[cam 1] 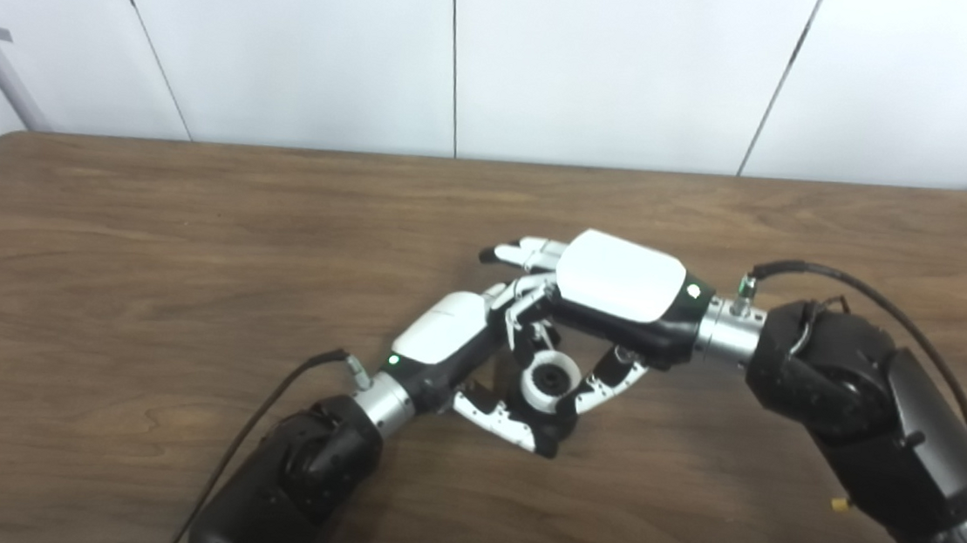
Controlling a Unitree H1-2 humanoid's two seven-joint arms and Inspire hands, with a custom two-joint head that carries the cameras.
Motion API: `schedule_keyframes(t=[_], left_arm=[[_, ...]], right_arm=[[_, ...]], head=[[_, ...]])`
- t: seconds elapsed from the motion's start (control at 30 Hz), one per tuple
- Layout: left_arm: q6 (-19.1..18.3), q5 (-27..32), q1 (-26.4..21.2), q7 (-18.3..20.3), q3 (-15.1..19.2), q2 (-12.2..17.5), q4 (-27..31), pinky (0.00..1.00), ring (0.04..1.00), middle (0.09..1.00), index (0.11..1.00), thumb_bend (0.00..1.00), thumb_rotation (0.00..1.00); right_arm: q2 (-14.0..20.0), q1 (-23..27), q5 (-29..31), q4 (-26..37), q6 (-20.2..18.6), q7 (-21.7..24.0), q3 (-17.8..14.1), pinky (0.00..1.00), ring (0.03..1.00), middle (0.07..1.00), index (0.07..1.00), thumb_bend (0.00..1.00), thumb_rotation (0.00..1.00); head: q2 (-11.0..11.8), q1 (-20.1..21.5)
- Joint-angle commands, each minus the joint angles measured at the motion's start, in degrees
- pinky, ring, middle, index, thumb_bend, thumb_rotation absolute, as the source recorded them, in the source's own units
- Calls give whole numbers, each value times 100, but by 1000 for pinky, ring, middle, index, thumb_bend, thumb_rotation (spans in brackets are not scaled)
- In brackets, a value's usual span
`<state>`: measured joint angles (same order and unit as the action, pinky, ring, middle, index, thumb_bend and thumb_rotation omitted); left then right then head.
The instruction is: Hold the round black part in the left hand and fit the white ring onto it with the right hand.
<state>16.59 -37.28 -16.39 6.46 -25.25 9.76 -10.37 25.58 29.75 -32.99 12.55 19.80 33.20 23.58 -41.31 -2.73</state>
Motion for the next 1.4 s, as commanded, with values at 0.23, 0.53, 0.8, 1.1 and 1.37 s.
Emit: schedule_keyframes(t=[0.23,0.53,0.8,1.1,1.37], left_arm=[[114,-194,-13,-196,-216,-93,-130,1000,937,772,481,525,60],[40,-105,45,-74,-126,113,-2,1000,974,779,481,524,59],[324,2,20,-178,40,329,-134,1000,959,738,481,524,57],[573,39,63,-295,254,452,-333,1000,938,726,481,524,60],[638,114,79,-191,316,557,-325,1000,940,733,481,524,62]], right_arm=[[-99,307,-59,11,-14,92,0,904,953,813,494,524,144],[-14,214,171,185,-194,262,-78,913,968,823,494,523,145],[80,266,158,627,-533,378,-448,883,963,830,496,522,145],[245,105,81,767,-772,265,-835,854,919,821,642,804,186],[299,-114,-61,902,-1049,289,-1033,839,912,846,812,849,296]], head=[[1,-13],[32,141],[50,227],[115,298],[110,327]])
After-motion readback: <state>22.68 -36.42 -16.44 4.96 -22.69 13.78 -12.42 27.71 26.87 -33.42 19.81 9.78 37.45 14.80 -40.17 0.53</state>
